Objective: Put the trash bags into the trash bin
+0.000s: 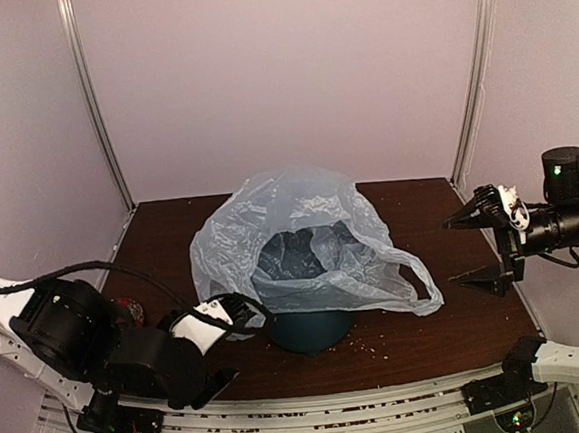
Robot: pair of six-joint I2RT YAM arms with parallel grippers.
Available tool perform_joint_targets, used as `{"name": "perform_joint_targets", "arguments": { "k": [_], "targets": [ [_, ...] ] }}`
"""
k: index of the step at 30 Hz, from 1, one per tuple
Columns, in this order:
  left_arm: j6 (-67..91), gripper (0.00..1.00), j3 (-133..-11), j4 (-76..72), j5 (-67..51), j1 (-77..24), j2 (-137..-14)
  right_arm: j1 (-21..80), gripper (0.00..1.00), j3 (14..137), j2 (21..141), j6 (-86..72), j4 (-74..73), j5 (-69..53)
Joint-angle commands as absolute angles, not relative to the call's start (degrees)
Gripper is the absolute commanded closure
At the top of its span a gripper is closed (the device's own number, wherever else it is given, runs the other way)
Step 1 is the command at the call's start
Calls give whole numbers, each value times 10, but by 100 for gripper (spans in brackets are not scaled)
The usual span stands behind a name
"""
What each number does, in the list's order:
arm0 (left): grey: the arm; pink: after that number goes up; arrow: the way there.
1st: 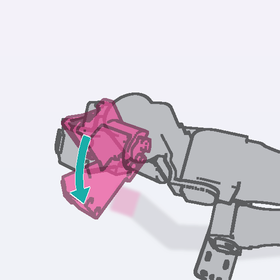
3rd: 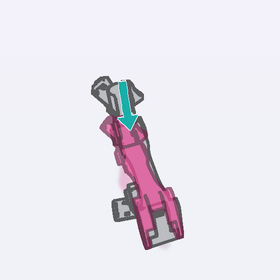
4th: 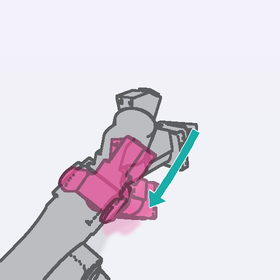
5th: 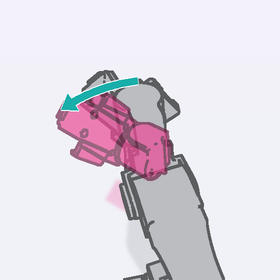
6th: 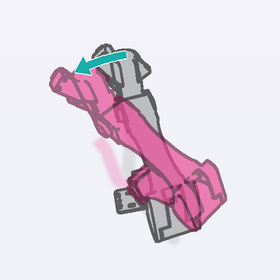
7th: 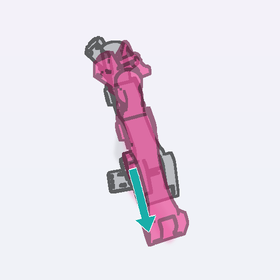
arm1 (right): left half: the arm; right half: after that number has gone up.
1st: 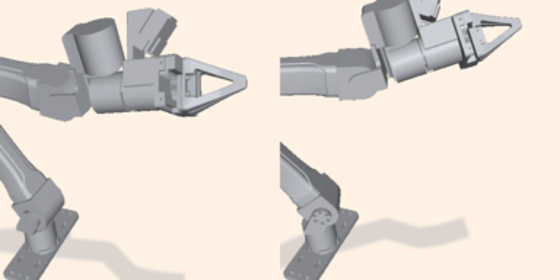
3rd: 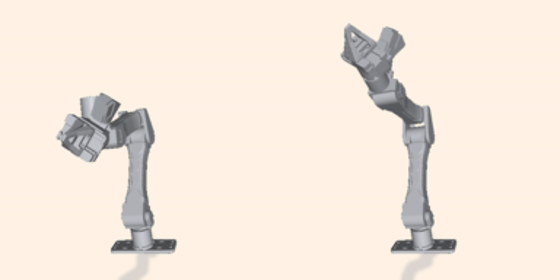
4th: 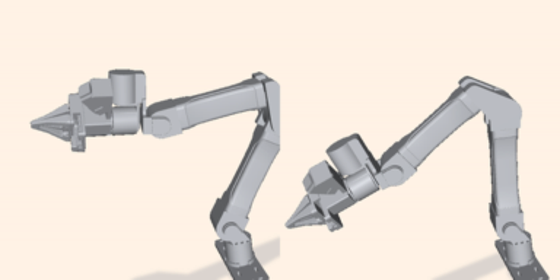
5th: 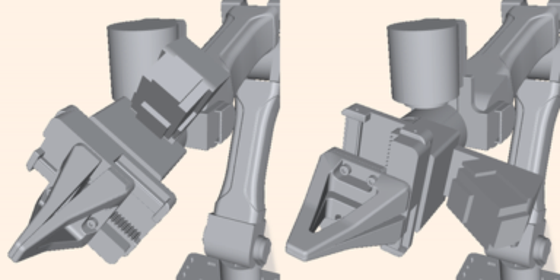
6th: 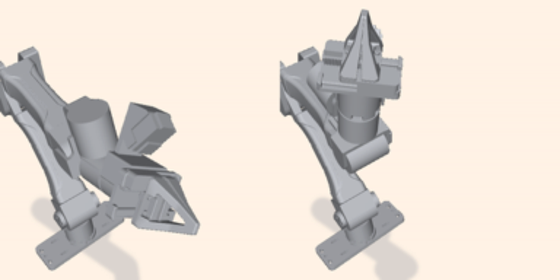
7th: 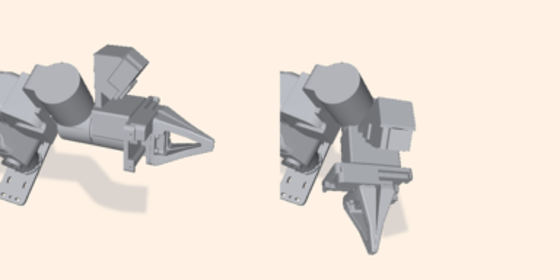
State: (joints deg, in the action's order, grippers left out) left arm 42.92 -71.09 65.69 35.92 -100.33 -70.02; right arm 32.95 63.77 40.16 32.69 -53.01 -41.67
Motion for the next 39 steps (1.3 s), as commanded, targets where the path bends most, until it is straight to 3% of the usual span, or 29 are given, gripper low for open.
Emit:
{"name": "perform_joint_targets", "arguments": {
  "k": [1, 10, 18, 19, 21, 34, 39],
  "targets": [
    [511, 24, -758, 769, 463, -1025, -710, 327, 5, 659, 434, 264, -521, -456],
    [437, 21, -942, 747, 626, -1032, -805, 338, 9, 744, 509, 173, -487, -465],
    [516, 17, -1067, 771, 615, -1000, -966, 418, 11, 773, 566, 171, -495, -356],
    [530, 7, -1070, 771, 613, -1001, -969, 424, 11, 774, 567, 172, -497, -351],
    [547, 2, -1057, 771, 608, -1001, -968, 436, 11, 774, 563, 176, -501, -339],
    [584, 3, -928, 771, 577, -942, -914, 480, 10, 747, 564, 212, -563, -278],
    [602, 9, -894, 771, 555, -936, -897, 490, 10, 762, 569, 228, -591, -314]
  ]
}}
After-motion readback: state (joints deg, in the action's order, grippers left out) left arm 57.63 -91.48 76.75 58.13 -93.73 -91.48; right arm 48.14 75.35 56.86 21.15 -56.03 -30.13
